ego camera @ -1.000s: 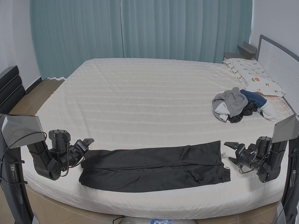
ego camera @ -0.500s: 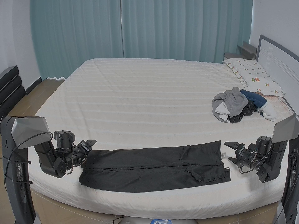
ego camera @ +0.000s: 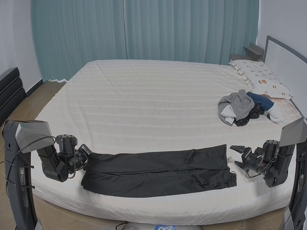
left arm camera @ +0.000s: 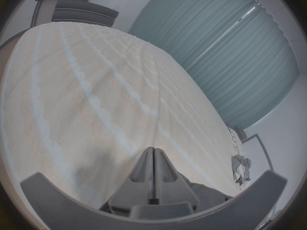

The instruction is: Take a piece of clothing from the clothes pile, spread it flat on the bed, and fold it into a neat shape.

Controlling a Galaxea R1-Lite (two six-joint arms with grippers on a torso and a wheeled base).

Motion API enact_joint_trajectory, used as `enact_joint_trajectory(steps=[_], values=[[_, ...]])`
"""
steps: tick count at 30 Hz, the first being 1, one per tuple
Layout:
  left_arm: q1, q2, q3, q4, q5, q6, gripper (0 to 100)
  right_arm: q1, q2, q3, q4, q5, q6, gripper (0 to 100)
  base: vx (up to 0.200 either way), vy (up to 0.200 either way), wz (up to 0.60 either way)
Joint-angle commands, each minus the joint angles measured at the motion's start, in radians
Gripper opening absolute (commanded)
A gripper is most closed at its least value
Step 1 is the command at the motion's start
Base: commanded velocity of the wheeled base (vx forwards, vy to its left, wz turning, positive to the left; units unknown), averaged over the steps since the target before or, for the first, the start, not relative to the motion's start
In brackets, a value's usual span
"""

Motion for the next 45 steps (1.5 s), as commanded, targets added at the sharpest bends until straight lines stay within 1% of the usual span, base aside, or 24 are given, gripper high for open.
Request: enact_joint_trajectory(steps=[1, 6, 19, 20, 27, 30, 32, 33, 35, 37, 40, 45], values=[[0.009, 0.005, -0.018, -0.002, 0.012, -0.039, 0, 0.000, 0.002, 0.002, -0.009, 0.000, 0.000, 100, 0.000, 0.000, 0.00], [0.028, 0.007, -0.023, -0.005, 0.012, -0.048, 0, 0.000, 0.002, 0.000, -0.009, 0.000, 0.000, 100, 0.000, 0.000, 0.00], [0.028, 0.010, -0.026, -0.004, 0.013, -0.051, 0, 0.000, 0.002, 0.002, -0.009, 0.000, 0.000, 100, 0.000, 0.000, 0.00], [0.028, 0.008, -0.024, -0.004, 0.012, -0.051, 100, 0.000, 0.002, 0.002, -0.009, 0.000, 0.000, 100, 0.000, 0.000, 0.00], [0.043, -0.041, 0.008, -0.004, 0.009, -0.048, 100, 0.000, 0.002, 0.003, -0.009, 0.000, 0.000, 100, 0.000, 0.000, 0.00], [0.049, -0.105, 0.071, 0.002, -0.044, -0.036, 100, 0.000, 0.002, 0.003, -0.009, 0.000, 0.000, 100, 0.000, 0.000, 0.00], [0.046, -0.117, 0.123, -0.007, -0.100, 0.022, 100, 0.000, 0.002, 0.003, -0.011, 0.000, 0.000, 100, 0.000, 0.000, 0.00], [0.046, -0.117, 0.132, -0.008, -0.107, 0.036, 100, 0.000, 0.002, 0.003, -0.009, 0.000, 0.000, 100, 0.000, 0.000, 0.00], [0.043, -0.107, 0.175, -0.011, -0.123, 0.162, 100, 0.000, 0.002, 0.003, -0.009, 0.000, 0.000, 100, 0.000, 0.000, 0.00], [0.037, -0.096, 0.186, -0.011, -0.122, 0.226, 100, 0.000, 0.002, 0.003, -0.009, 0.000, 0.000, 100, 0.000, 0.000, 0.00], [0.005, -0.085, 0.188, -0.013, -0.114, 0.243, 100, 0.002, 0.002, 0.003, -0.009, 0.000, 0.000, 100, 0.000, 0.000, 0.00], [-0.034, -0.079, 0.189, -0.011, -0.105, 0.246, 100, 0.002, 0.002, 0.002, -0.009, 0.000, 0.000, 100, 0.000, 0.000, 0.00]])
